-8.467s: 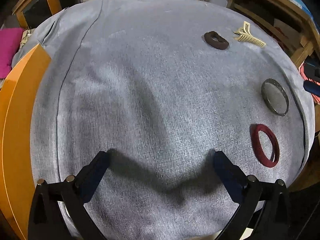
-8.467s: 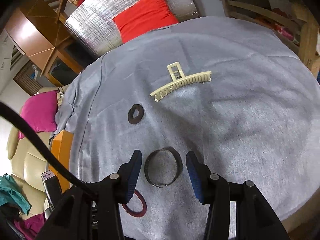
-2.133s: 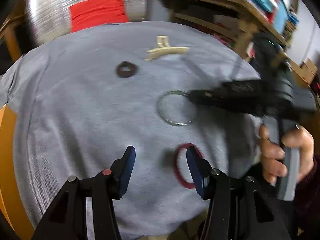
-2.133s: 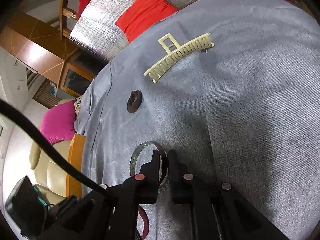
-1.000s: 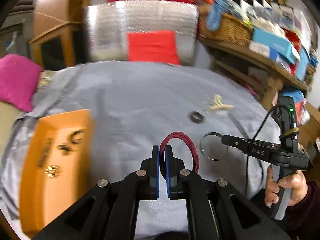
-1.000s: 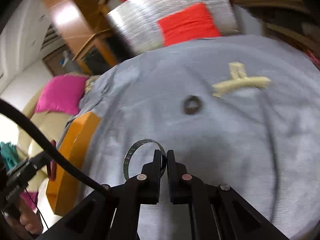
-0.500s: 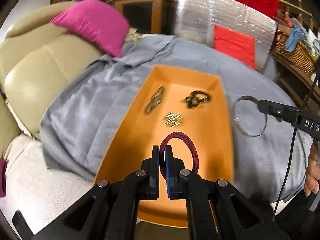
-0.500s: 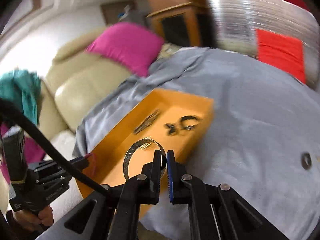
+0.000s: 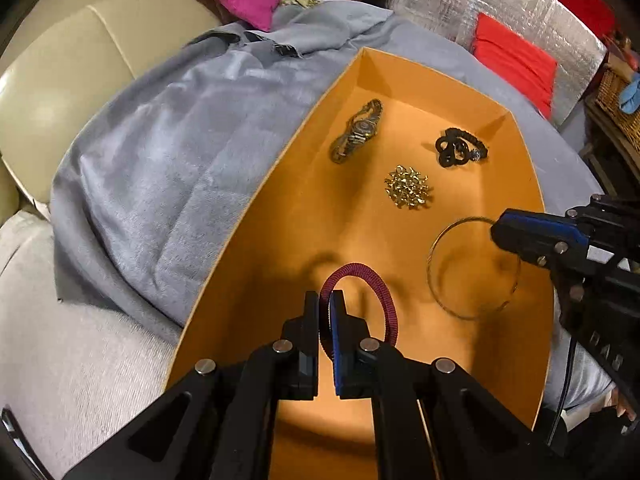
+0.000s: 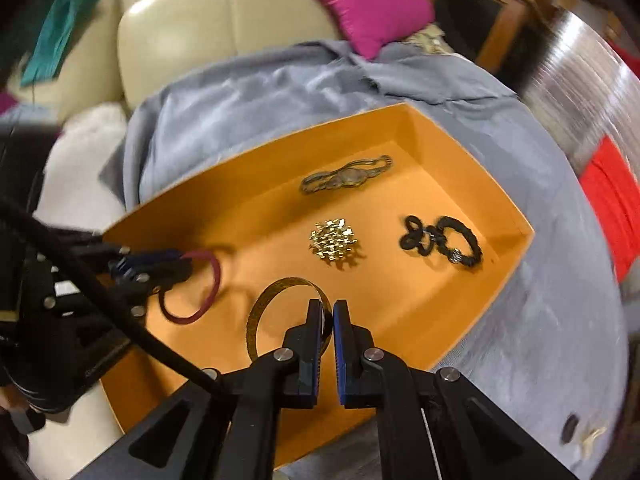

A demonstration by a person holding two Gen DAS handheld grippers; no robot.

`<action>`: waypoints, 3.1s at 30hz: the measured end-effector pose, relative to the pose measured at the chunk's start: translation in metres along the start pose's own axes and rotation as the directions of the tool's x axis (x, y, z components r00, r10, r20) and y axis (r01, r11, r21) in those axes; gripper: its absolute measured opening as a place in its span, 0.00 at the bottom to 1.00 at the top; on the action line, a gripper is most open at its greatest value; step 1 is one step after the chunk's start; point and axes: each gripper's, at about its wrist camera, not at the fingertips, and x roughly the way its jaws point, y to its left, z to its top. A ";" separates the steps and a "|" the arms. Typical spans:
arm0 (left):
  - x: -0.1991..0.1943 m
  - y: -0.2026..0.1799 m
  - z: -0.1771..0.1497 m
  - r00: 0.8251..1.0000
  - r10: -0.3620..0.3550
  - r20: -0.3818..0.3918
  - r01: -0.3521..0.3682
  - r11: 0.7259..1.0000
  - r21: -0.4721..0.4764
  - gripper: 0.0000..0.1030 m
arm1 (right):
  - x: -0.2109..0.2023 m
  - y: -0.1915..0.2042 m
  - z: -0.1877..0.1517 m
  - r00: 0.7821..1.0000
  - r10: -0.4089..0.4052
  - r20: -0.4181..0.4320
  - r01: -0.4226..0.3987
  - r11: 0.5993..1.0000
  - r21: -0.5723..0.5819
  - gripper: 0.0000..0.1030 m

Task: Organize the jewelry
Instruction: 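Carry both bangles into the orange box and open both grippers there, then move both open grippers from the orange box back over the table, then grasp the cream hair claw with the right gripper while the left gripper grasps the black ring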

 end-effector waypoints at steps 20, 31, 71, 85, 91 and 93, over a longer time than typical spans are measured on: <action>0.029 0.002 0.010 0.992 0.021 -0.123 -0.018 1.000 0.020 0.06 | 0.025 -0.019 0.004 0.996 0.019 -0.092 -0.010 0.995 0.097 0.16; -0.044 -0.019 0.027 0.992 0.111 0.063 -0.112 0.993 0.024 0.55 | -0.054 -0.098 -0.032 0.989 0.064 0.134 -0.111 0.917 0.382 0.31; 0.037 -0.427 0.037 0.989 -0.129 0.075 0.075 0.864 0.498 0.73 | -0.050 -0.430 -0.400 0.870 -0.213 0.445 -0.483 -0.184 0.856 0.50; 0.104 -0.477 0.044 0.979 -0.199 0.042 0.158 0.875 0.458 0.73 | -0.023 -0.462 -0.420 0.889 -0.269 0.370 -0.447 -0.333 0.830 0.45; 0.107 -0.475 0.041 0.967 -0.250 0.054 0.199 0.867 0.457 0.53 | -0.015 -0.466 -0.412 0.905 -0.253 0.342 -0.408 -0.288 0.866 0.27; 0.107 -0.475 0.042 0.961 -0.269 0.058 0.213 0.859 0.465 0.35 | -0.016 -0.467 -0.411 0.906 -0.257 0.337 -0.403 -0.276 0.872 0.27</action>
